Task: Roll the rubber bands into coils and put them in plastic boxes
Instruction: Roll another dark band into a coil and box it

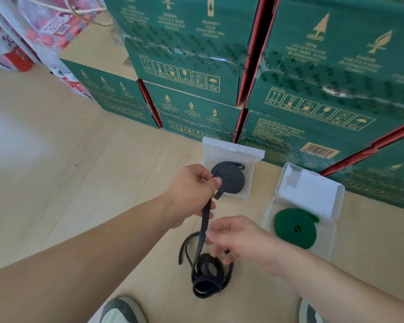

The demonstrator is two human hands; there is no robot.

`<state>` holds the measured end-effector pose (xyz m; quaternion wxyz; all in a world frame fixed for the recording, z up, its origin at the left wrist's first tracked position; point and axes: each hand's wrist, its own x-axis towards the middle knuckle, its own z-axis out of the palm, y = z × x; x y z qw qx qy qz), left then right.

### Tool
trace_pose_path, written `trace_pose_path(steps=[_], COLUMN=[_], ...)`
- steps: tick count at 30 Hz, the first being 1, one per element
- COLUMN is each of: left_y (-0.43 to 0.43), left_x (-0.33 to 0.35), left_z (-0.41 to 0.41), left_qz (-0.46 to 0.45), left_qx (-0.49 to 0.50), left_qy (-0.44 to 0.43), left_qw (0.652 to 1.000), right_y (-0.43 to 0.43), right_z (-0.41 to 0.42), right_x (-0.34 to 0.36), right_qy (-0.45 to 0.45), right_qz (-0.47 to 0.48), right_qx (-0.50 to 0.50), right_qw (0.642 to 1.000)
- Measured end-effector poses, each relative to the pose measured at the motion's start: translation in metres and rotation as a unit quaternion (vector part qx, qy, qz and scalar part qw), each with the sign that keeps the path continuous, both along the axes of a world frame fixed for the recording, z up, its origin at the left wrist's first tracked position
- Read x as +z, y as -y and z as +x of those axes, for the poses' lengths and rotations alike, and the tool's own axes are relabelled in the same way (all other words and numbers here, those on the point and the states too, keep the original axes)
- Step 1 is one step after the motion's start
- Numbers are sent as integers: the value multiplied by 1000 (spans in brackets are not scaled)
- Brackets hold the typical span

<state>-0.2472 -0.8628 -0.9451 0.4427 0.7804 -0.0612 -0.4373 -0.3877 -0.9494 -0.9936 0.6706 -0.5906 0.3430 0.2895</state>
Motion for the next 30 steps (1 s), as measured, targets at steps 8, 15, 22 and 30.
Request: trace_pose_path(steps=[8, 15, 22, 30], left_y=[4, -70, -110, -89], left_x=[118, 193, 232, 302], left_z=[-12, -41, -82, -99], left_qz=[-60, -54, 29, -183], left_qx=[-25, -21, -205, 94], left_qy=[117, -13, 35, 95], left_qw=[991, 998, 978, 974], right_y=[-13, -20, -14, -35], right_z=[9, 15, 3, -45], right_x=[130, 277, 365, 345], right_qy=[106, 184, 254, 157], right_qz=[-115, -60, 85, -164], right_qx=[79, -84, -339, -96], right_qw=[985, 977, 902, 969])
